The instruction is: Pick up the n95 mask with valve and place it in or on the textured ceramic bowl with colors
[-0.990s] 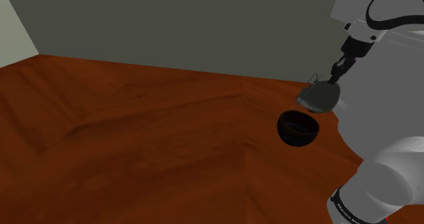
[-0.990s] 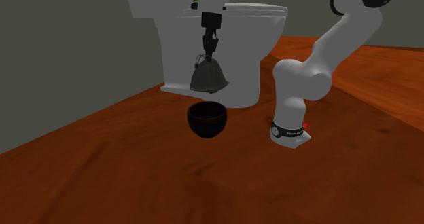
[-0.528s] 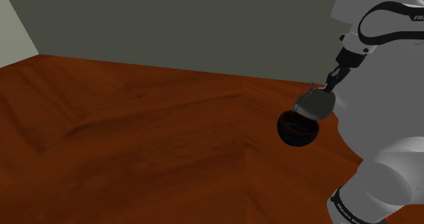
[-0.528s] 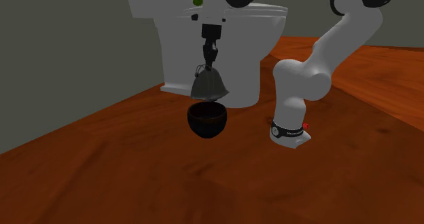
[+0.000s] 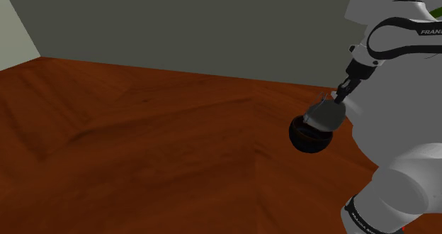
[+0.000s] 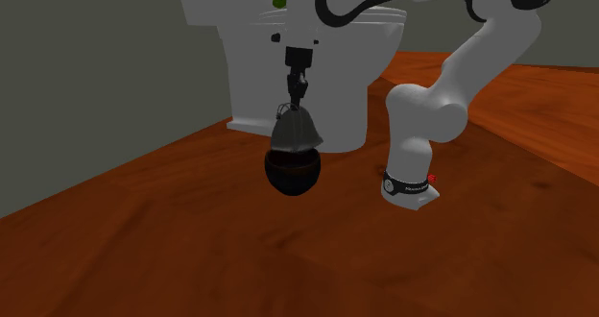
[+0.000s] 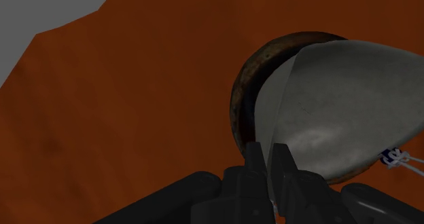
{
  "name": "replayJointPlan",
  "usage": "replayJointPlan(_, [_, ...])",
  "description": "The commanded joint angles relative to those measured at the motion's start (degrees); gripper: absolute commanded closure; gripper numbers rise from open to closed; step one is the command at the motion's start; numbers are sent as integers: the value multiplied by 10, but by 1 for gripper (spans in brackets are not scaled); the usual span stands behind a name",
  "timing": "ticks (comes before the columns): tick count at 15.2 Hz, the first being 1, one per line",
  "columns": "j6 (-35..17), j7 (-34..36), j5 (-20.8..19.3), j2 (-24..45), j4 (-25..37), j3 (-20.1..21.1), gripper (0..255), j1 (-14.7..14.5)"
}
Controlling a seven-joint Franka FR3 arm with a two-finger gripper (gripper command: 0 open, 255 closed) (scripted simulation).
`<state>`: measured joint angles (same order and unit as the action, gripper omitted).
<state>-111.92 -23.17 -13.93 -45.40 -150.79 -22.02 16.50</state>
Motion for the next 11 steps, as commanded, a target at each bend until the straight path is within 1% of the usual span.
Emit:
replayJointPlan(1, [-1,0,0,0,-1,0,255,0])
replayJointPlan(5, [-1,0,0,0,-1,0,255,0])
replayJointPlan(6, [-1,0,0,0,-1,0,0,0])
replayJointPlan(11, [-1,0,0,0,-1,0,0,0])
